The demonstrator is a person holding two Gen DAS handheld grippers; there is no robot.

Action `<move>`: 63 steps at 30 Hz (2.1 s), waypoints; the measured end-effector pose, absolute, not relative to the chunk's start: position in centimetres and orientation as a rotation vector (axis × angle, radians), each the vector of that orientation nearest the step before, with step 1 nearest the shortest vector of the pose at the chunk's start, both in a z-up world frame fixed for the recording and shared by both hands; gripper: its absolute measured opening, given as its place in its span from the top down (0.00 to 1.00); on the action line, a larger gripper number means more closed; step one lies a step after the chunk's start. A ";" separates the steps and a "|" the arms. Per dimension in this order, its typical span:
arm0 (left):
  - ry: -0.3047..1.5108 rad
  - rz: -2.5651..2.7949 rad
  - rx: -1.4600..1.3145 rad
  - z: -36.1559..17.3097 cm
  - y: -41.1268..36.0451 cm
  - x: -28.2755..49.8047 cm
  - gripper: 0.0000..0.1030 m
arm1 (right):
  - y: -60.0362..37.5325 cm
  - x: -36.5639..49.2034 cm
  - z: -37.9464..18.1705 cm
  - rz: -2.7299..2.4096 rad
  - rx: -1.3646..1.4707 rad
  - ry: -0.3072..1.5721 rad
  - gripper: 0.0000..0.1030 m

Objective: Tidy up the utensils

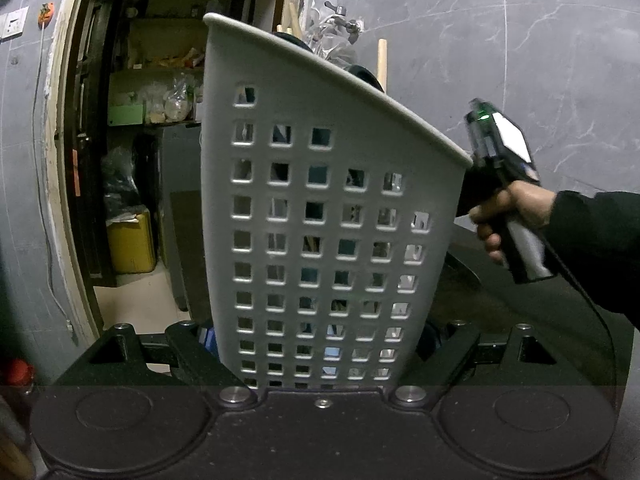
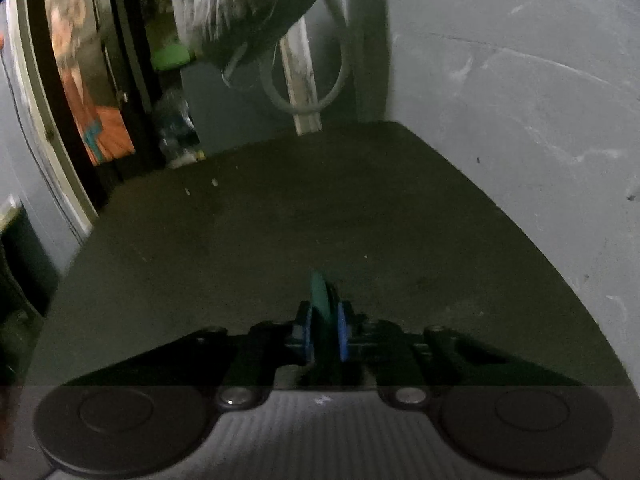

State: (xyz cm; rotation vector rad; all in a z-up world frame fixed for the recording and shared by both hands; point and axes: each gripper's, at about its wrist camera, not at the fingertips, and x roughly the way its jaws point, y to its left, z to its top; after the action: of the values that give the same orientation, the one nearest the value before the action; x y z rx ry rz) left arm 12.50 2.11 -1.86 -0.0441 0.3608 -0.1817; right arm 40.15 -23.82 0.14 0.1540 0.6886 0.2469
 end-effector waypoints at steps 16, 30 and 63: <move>0.349 -0.172 -0.042 -2.0 1.7 11.8 0.16 | -28.5 31.7 4.8 0.461 0.314 0.347 0.88; 0.340 -0.169 -0.034 -2.0 1.6 11.5 0.16 | -28.6 26.6 5.2 0.540 0.296 0.147 0.89; 0.341 -0.168 -0.032 -2.0 1.6 11.5 0.16 | -29.3 22.9 1.9 0.549 0.276 0.171 0.88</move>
State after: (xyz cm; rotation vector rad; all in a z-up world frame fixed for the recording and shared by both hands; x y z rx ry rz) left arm 11.46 1.56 -1.98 -0.0321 0.3412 -0.1681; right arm 22.94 -29.31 1.88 0.2763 0.1709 0.5491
